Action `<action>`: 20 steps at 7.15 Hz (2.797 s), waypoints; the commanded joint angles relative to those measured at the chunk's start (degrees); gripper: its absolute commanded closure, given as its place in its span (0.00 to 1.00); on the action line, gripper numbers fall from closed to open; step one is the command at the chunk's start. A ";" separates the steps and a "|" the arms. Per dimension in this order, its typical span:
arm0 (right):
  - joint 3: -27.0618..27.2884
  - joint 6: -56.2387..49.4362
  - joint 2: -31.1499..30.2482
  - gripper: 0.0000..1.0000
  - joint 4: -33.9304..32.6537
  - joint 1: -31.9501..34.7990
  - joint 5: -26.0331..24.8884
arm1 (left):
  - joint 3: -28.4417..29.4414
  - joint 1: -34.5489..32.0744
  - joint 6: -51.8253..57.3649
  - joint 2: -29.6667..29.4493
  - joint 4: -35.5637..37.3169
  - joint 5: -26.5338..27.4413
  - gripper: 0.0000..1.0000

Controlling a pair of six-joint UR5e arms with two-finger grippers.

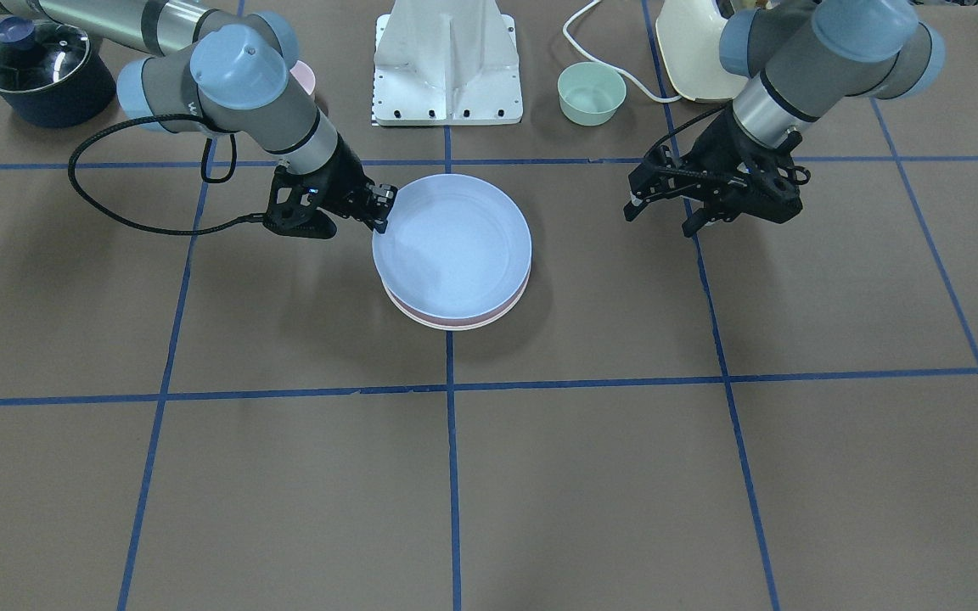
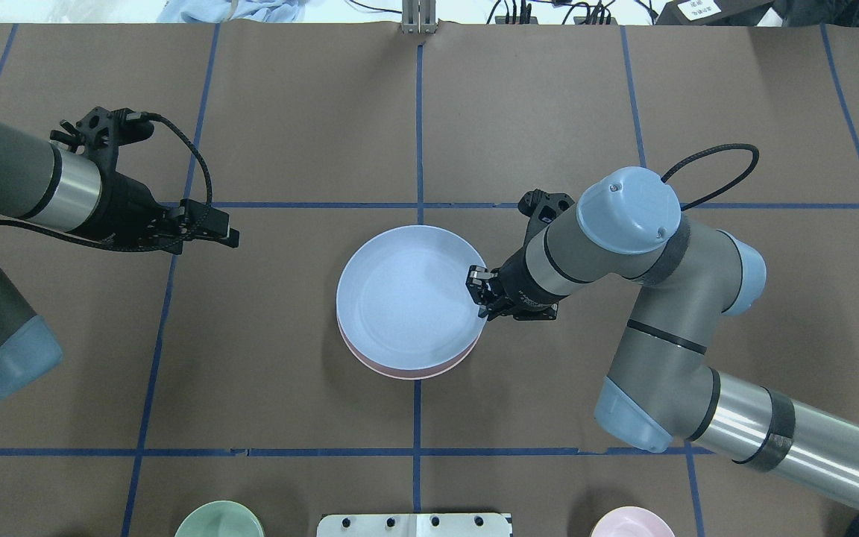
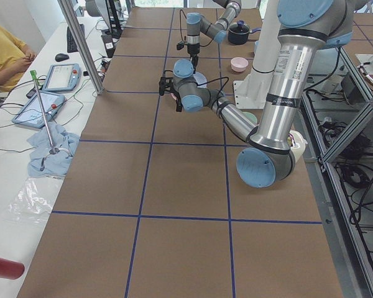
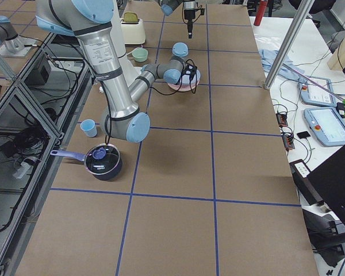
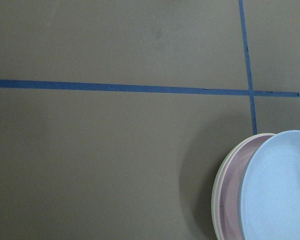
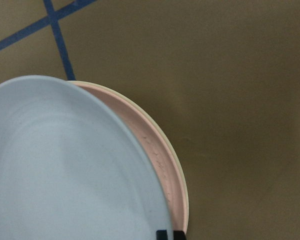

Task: Stack three plates with pink and blue

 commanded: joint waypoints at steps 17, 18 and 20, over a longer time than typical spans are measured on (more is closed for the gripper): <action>-3.90 -80.02 -25.62 0.00 -22.08 50.94 19.22 | 22.84 -41.73 59.84 13.37 0.17 -10.66 0.00; -3.90 -79.93 -25.53 0.00 -22.08 50.94 18.61 | 22.59 -41.82 59.92 13.37 0.26 -10.74 0.00; -3.82 -80.02 -25.09 0.00 -21.99 51.11 18.17 | 21.54 -41.90 60.18 13.72 -0.70 -10.40 0.00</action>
